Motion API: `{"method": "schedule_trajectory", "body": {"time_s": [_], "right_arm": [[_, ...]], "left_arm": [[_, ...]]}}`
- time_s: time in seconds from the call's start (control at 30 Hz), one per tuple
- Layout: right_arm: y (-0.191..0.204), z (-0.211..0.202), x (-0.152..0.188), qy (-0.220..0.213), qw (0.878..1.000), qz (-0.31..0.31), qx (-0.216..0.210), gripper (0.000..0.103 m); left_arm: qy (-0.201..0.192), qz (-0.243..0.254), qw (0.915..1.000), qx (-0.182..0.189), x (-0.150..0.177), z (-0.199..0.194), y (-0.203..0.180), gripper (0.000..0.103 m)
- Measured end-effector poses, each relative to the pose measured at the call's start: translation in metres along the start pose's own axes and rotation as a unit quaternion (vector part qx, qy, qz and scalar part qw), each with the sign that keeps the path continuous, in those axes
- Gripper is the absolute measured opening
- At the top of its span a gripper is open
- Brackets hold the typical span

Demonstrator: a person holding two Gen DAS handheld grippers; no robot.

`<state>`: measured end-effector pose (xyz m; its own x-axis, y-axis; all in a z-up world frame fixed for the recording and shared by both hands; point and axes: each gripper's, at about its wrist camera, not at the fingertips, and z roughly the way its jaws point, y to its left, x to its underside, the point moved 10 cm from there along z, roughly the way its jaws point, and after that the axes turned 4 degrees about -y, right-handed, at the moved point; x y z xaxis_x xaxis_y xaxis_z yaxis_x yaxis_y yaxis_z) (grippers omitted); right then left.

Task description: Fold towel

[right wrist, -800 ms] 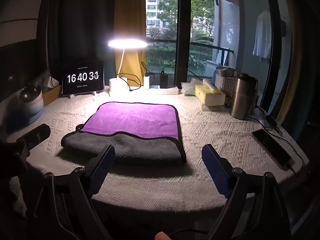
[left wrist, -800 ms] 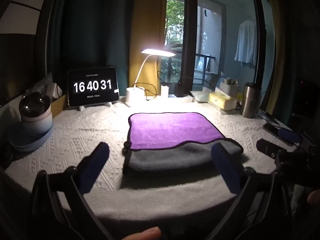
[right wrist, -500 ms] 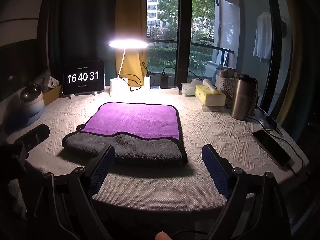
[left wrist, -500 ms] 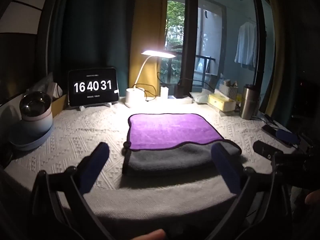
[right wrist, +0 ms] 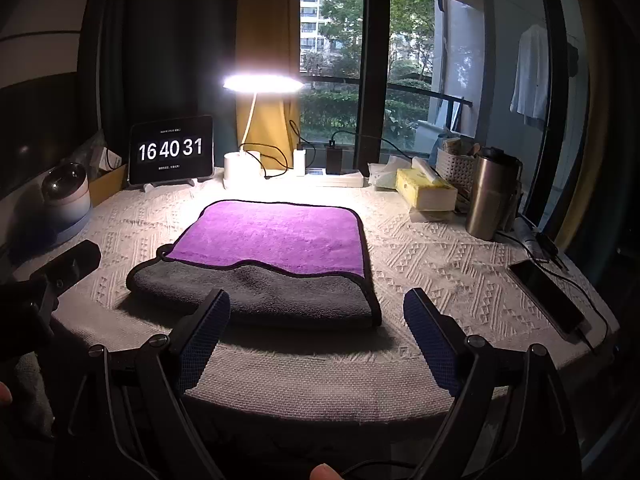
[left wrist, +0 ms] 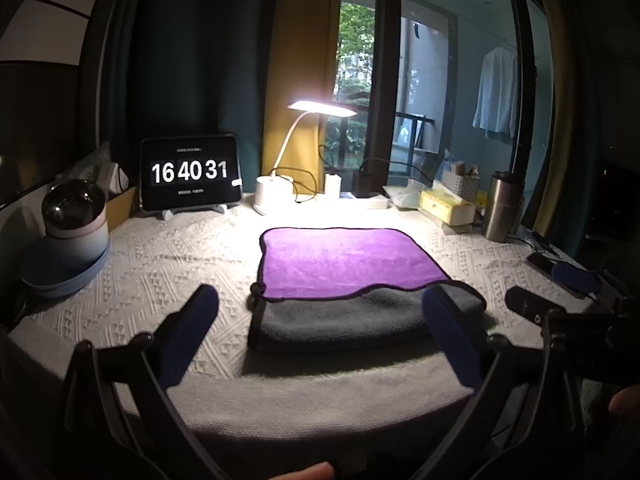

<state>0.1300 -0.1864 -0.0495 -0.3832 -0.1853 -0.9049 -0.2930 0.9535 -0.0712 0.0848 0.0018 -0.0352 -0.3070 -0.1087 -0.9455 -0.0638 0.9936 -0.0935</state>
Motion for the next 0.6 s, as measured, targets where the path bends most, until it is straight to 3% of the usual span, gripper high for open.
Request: {"method": "schedule_trajectory", "body": {"time_s": [0.6], "right_arm": [[0.0075,-0.0013,-0.0006,0.002,1.0,-0.002,-0.005,0.091]], "left_arm": [[0.006,-0.003,1.0,0.007,0.0028,0.0012,-0.0019,0.102]]}}
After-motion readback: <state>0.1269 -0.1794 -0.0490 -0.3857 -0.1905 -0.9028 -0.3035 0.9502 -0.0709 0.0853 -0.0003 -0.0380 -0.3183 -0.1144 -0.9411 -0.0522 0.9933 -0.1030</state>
